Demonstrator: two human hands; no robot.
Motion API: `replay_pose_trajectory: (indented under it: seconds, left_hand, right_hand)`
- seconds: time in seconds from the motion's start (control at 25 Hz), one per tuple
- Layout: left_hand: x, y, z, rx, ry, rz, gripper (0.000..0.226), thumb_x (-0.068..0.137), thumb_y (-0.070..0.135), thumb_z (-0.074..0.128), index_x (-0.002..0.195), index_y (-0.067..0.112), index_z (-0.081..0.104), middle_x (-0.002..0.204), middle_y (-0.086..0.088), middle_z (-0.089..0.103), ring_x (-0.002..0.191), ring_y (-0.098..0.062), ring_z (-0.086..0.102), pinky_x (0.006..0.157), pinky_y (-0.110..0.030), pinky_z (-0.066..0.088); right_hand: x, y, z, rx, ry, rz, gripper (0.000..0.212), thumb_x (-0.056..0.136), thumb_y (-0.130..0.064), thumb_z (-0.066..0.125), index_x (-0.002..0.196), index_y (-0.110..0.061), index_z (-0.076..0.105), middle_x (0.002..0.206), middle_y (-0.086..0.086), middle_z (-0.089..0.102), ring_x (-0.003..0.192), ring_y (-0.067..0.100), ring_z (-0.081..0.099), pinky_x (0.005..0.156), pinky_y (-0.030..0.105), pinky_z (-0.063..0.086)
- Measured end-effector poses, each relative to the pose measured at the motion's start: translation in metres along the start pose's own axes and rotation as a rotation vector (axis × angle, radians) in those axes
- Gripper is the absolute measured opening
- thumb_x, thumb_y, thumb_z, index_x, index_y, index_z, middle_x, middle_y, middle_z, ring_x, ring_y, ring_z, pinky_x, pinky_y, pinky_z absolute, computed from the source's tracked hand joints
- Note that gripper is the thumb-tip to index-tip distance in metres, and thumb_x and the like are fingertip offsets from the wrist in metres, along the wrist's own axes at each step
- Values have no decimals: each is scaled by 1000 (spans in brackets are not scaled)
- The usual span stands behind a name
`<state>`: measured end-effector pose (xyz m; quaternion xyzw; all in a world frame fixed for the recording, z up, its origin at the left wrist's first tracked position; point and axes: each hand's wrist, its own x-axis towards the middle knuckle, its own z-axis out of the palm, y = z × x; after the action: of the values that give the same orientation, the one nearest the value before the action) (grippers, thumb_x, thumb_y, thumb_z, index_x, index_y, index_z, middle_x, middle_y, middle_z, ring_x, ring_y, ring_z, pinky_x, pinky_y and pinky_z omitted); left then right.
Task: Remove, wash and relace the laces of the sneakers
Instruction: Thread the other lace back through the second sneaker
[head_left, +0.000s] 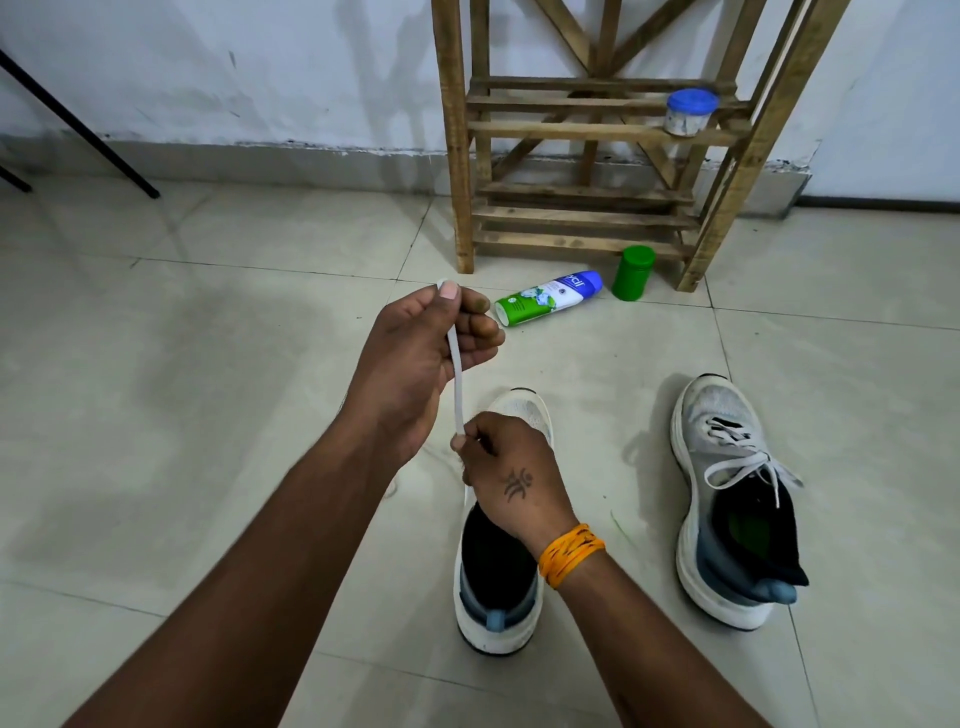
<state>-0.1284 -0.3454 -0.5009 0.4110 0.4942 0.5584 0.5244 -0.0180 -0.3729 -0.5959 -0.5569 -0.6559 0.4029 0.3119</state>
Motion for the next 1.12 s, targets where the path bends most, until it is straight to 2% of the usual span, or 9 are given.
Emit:
replay_pose_trajectory:
  seconds: [0.12,0.2,0.4,0.56,0.68,0.8,0.88,1.0,1.12]
  left_hand:
    - [-3,-4,1,3,-2,-19,33,111,26,44,100,4,65,81,-8,69,86,-27,72,97,-46,58]
    - [-5,-5,2,3,-9,-22,33,111,27,44,100,4,65,81,-8,69,88,-28,71,97,-47,57]
    - [-2,0,-1,25,-1,15,34,111,26,43,102,5,68,82,-7,72,89,-27,73,95,-45,59]
    - [-4,-6,0,13,-12,-1,35,111,25,44,110,1,68,85,-10,70,89,-28,72,97,-45,58]
    - [-3,-6,0,23,-19,7,35,111,25,44,111,2,70,86,-9,70,90,-27,72,98,-45,58]
    - [-2,-6,-3,23,-7,36,34,111,24,43,111,4,70,83,-8,70,88,-26,72,95,-42,59]
    - [-4,-11,-4,61,6,39,34,111,24,43,109,5,72,80,-8,67,82,-24,70,88,-38,61]
    - [-4,-28,-11,410,61,115,32,109,24,46,96,11,73,68,-2,62,65,-17,65,64,-35,55]
    - [-7,-55,-19,935,-3,311,27,103,32,47,87,22,67,64,5,61,63,-19,64,60,-35,50]
  right_hand:
    - [-3,-13,-2,209,51,-67,8,102,-23,57,96,-23,63,66,2,66,65,14,62,69,35,51]
    - [-1,-24,-3,375,80,-67,13,103,-19,56,92,-17,63,62,-1,62,60,11,56,61,28,45]
    - [-6,-9,2,187,1,14,28,102,-21,57,76,-14,61,61,0,60,60,14,55,66,37,46]
    - [-9,-23,8,320,126,-42,13,104,-27,56,95,-23,64,62,6,62,58,17,58,59,35,44]
    - [-8,-24,8,325,121,-50,28,105,-25,55,76,-27,56,60,2,59,58,16,54,58,35,44]
    - [-10,-13,11,235,54,-37,30,103,-26,55,76,-13,57,61,7,60,63,26,56,63,44,46]
    - [-12,-9,12,211,18,-37,28,102,-25,57,78,-12,59,62,6,62,63,24,58,66,44,48]
    - [-14,-2,5,179,97,-22,9,99,-26,61,97,-23,69,69,1,67,68,15,64,71,34,51]
    - [-6,15,-20,240,276,-13,11,99,-31,63,93,-26,71,77,-8,70,73,10,65,74,31,51]
